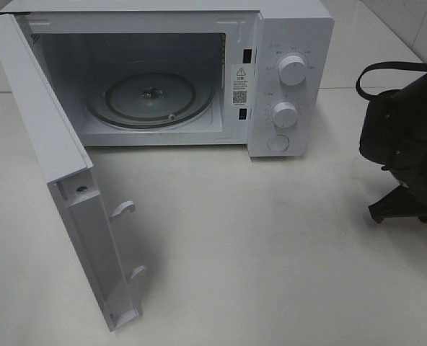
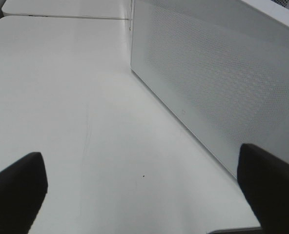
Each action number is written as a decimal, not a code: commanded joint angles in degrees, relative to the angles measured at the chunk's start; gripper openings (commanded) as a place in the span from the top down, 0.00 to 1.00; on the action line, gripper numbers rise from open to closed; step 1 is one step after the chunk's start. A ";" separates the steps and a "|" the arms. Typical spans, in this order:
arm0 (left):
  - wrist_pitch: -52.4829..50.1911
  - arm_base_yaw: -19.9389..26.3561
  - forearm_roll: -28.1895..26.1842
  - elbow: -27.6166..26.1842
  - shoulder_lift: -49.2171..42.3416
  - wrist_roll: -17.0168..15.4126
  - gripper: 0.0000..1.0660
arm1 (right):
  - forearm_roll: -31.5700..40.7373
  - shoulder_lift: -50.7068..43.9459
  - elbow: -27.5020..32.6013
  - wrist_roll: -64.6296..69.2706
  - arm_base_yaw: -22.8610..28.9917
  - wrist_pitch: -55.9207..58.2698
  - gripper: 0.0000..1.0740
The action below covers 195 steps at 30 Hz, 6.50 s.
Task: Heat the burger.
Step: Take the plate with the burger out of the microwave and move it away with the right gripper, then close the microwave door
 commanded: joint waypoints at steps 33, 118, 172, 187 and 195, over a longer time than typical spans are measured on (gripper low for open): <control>-0.52 0.11 -0.34 0.17 -1.15 -0.06 0.08 | 21.49 -19.94 -4.76 -34.03 0.06 -0.69 0.23; -0.52 0.11 -0.40 0.17 -1.15 -0.11 0.08 | 50.82 -114.82 22.92 -57.07 -8.14 7.10 0.30; -1.03 0.11 -1.20 -0.34 -1.15 -0.23 0.08 | 50.82 -114.82 22.92 -57.07 -8.08 7.10 0.31; -11.29 0.11 -0.40 -2.35 12.38 -0.23 0.61 | 50.82 -114.82 22.92 -57.07 -8.08 7.10 0.31; -20.23 0.11 -0.29 -1.03 23.55 -0.06 1.00 | 50.82 -114.82 22.92 -57.07 -8.08 7.10 0.31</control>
